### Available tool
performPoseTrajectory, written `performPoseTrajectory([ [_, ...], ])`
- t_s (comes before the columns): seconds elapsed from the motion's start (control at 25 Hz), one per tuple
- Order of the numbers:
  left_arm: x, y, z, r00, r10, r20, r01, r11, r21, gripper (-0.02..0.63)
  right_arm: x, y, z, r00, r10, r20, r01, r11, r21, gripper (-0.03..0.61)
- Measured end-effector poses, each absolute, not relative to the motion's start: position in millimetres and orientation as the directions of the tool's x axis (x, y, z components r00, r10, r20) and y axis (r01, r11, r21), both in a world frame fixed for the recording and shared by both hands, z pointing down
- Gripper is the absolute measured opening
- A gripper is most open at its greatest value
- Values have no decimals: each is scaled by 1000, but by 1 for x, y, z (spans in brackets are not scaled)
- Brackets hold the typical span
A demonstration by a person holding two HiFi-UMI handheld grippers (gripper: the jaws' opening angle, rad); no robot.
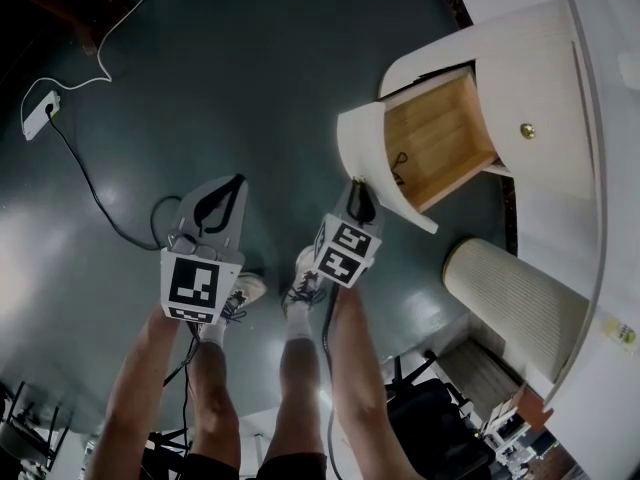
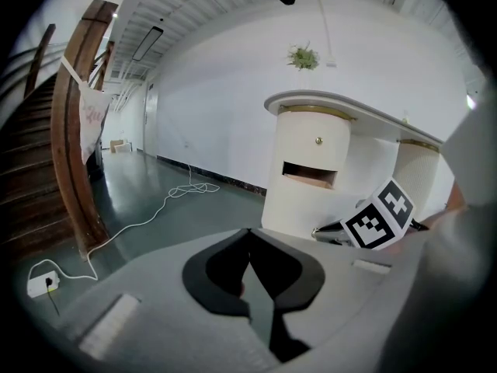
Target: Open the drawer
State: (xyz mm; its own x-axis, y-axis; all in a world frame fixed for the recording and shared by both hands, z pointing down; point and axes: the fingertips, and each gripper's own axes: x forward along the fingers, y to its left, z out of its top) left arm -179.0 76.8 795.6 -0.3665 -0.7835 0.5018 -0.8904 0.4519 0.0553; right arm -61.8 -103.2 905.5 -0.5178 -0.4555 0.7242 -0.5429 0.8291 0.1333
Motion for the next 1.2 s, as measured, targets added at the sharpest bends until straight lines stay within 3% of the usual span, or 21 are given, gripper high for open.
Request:
performPoseTrajectory([
  [0.32, -181, 84, 792, -362, -784, 504, -895, 444, 47, 11, -64, -102, 903, -528, -447, 722, -556, 825, 103, 73],
  [0.44, -181, 82, 782, -358, -788, 501, -899, 435, 44, 11, -67, -91, 894, -570, -405, 714, -529, 847, 59, 165],
  [0.8, -185, 67, 726, -327, -820, 469, -926, 376, 13, 11, -58, -82, 839, -594, -419, 687, -541, 840, 44, 167],
  [1.2, -169, 23, 617, -263, -888, 378, -960, 280, -12, 11, -34, -112, 716, -605, -515, 608, -623, 781, 42, 167],
])
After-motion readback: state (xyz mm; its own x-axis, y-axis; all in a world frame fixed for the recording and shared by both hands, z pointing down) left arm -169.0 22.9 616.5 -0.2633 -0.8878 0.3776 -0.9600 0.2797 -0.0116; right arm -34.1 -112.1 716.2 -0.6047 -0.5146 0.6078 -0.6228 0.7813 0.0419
